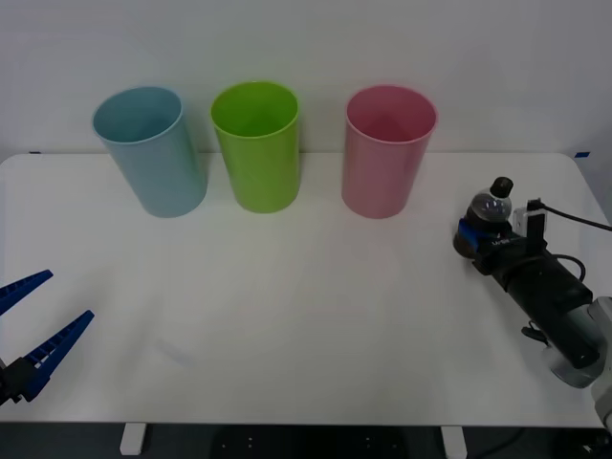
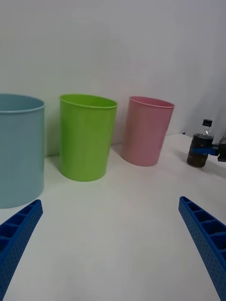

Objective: Grasp the object on the table and drop it into the matching bin: aluminum can to the light blue bin, PET bottle to the pink bin.

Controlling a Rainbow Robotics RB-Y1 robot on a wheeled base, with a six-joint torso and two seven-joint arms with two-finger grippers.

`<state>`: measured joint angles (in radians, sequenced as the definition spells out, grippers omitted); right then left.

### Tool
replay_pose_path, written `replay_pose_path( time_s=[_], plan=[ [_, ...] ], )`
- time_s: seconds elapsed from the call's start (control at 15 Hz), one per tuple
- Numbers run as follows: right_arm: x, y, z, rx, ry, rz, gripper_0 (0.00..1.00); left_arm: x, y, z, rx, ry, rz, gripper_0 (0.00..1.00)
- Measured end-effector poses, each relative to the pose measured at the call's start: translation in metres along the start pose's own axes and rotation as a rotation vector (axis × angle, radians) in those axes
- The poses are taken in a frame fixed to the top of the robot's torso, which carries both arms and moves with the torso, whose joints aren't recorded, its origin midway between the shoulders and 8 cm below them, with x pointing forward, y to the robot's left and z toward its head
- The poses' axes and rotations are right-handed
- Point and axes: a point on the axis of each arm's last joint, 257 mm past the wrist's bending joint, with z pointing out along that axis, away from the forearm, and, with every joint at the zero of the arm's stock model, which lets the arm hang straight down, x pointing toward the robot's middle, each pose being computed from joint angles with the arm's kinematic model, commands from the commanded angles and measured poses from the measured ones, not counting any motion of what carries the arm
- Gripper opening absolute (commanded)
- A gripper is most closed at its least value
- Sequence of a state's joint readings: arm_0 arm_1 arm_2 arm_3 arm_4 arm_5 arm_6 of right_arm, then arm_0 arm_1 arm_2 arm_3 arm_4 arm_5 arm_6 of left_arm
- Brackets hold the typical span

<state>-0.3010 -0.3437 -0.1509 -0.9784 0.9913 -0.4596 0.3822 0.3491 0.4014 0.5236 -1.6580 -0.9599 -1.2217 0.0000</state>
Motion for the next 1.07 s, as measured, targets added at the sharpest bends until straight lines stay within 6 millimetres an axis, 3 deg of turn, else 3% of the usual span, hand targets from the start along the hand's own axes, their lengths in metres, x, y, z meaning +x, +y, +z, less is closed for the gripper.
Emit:
replay_pose_path(
  time_s=[0.6, 1.07],
  plan=[
    [-0.033, 0.010, 0.004, -0.032, -0.069, 0.027, 0.00, 0.000, 0.000, 0.000, 0.000, 0.000, 0.000, 1.00],
    [-0.096, 0.018, 0.006, -0.091, -0.160, 0.133, 0.00, 0.000, 0.000, 0.000, 0.000, 0.000, 0.000, 1.00]
  ],
)
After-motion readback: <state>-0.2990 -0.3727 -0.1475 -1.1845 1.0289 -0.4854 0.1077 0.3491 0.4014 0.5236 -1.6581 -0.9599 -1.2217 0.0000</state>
